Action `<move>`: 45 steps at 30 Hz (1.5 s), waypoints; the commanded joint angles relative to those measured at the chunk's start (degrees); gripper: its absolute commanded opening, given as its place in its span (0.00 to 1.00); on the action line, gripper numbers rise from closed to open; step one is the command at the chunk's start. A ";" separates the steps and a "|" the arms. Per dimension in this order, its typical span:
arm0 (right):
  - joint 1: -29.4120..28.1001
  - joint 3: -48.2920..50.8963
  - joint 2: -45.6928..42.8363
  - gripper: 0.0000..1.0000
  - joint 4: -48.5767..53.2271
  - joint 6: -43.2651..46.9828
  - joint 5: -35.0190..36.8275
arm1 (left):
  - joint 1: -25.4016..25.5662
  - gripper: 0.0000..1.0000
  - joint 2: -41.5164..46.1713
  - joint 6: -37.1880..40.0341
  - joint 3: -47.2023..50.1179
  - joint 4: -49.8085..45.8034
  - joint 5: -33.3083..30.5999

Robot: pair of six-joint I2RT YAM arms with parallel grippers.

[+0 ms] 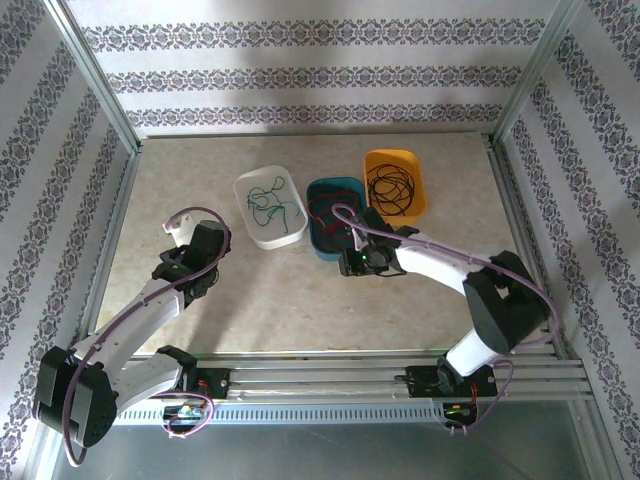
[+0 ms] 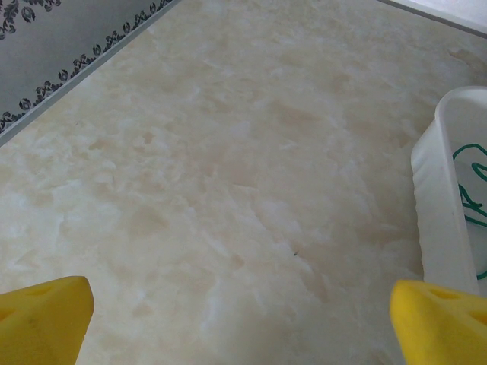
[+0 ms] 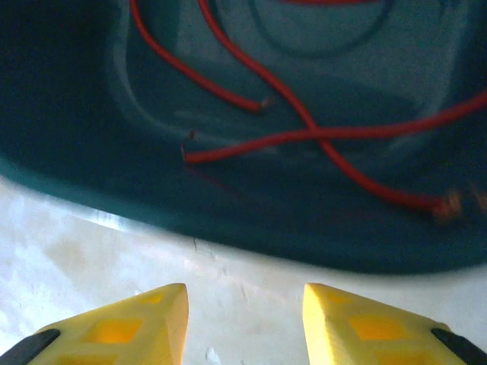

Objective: Untangle the cables

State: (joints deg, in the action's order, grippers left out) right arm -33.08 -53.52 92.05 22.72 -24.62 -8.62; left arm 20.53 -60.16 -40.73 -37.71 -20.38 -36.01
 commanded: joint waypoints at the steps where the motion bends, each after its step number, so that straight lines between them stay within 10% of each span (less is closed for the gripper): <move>1: 0.71 -4.58 4.74 0.44 -1.55 0.51 -1.49 | -0.74 0.99 0.89 0.17 -0.22 -0.09 -0.44; 17: 2.85 -17.00 9.94 0.43 -0.98 4.09 -1.20 | -0.68 0.99 2.71 2.81 1.98 3.53 3.77; 27: 9.51 10.39 -26.31 0.52 -13.25 -1.46 26.63 | -0.78 0.99 8.20 7.85 7.81 12.99 -3.77; 30: 10.84 20.82 -37.83 0.89 -20.48 6.06 37.07 | -0.76 0.99 10.97 15.05 12.00 19.66 -11.10; 34: 13.23 35.74 -48.19 0.98 -36.08 18.75 42.23 | -1.00 0.99 10.46 29.14 18.38 34.23 -17.35; 45: 23.48 42.96 -32.30 0.98 -60.35 15.68 44.68 | -3.43 0.99 -14.08 38.25 17.07 55.38 -5.26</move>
State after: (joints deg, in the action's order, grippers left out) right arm -10.57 -9.47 56.12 -25.89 -10.04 32.60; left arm 18.50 -71.37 -6.66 -18.50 23.57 -45.41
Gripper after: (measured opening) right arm 0.980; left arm 0.993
